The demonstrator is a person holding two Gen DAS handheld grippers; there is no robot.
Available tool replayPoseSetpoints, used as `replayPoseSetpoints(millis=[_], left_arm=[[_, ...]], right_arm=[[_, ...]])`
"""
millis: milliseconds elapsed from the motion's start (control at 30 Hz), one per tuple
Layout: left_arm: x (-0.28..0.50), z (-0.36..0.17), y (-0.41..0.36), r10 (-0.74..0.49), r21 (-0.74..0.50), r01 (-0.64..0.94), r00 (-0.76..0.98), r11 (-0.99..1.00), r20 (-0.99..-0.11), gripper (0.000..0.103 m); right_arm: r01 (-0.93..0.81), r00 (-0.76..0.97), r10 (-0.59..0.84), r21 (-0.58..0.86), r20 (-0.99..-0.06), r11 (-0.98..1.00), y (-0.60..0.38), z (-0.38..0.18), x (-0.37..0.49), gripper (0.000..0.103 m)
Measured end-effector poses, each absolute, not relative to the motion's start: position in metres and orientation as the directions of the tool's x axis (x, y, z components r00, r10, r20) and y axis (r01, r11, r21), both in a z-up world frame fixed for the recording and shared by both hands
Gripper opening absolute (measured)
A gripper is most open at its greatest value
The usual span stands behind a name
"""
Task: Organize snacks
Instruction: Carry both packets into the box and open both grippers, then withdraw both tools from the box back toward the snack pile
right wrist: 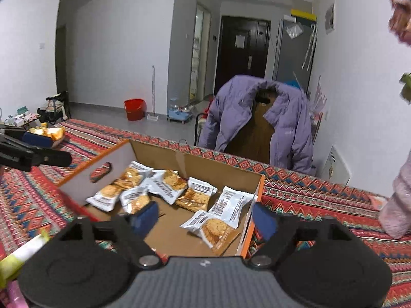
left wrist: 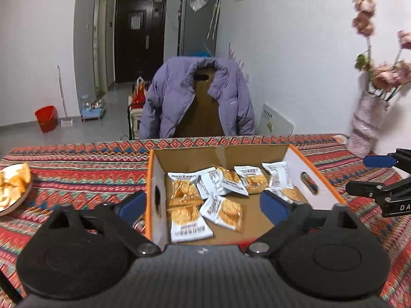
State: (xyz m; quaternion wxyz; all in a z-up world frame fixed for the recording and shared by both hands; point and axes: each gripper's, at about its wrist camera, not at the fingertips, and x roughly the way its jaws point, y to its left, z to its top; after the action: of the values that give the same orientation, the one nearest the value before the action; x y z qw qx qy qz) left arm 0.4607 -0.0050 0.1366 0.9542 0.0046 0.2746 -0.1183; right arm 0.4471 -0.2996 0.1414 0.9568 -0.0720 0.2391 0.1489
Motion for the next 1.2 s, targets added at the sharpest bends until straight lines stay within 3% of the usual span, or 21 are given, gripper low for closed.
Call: replayPoseSetpoints(millis=[267, 500, 800, 967, 1200], left_arm=[[0.334, 0.15, 0.009, -0.233, -0.022, 0.245, 0.89, 0.969, -0.392, 0.103], [0.243, 0.131, 0.012, -0.178, 0.022, 0.197, 0.926, 0.98, -0.333, 0.103], [0.182, 0.091, 0.009, -0.173, 0.009, 0.193, 0.9, 0.981, -0.399, 0.103], [0.175, 0.076, 0.008, -0.187, 0.004, 0.21, 0.879, 0.978, -0.439, 0.103], [0.185, 0.073, -0.004, -0.204, 0.018, 0.239, 0.865, 0.971, -0.457, 0.103]], right_arm=[[-0.32, 0.88, 0.27, -0.068, -0.391, 0.945, -0.296, 0.151, 0.341, 0.096], [-0.295, 0.911, 0.253, -0.087, -0.326, 0.951, -0.288, 0.131, 0.252, 0.103], [-0.27, 0.902, 0.211, -0.111, -0.376, 0.957, -0.274, 0.079, 0.183, 0.103], [-0.265, 0.874, 0.194, -0.102, -0.445, 0.959, -0.273, 0.053, 0.173, 0.103], [-0.251, 0.875, 0.188, -0.086, -0.446, 0.964, -0.274, 0.047, 0.175, 0.103]])
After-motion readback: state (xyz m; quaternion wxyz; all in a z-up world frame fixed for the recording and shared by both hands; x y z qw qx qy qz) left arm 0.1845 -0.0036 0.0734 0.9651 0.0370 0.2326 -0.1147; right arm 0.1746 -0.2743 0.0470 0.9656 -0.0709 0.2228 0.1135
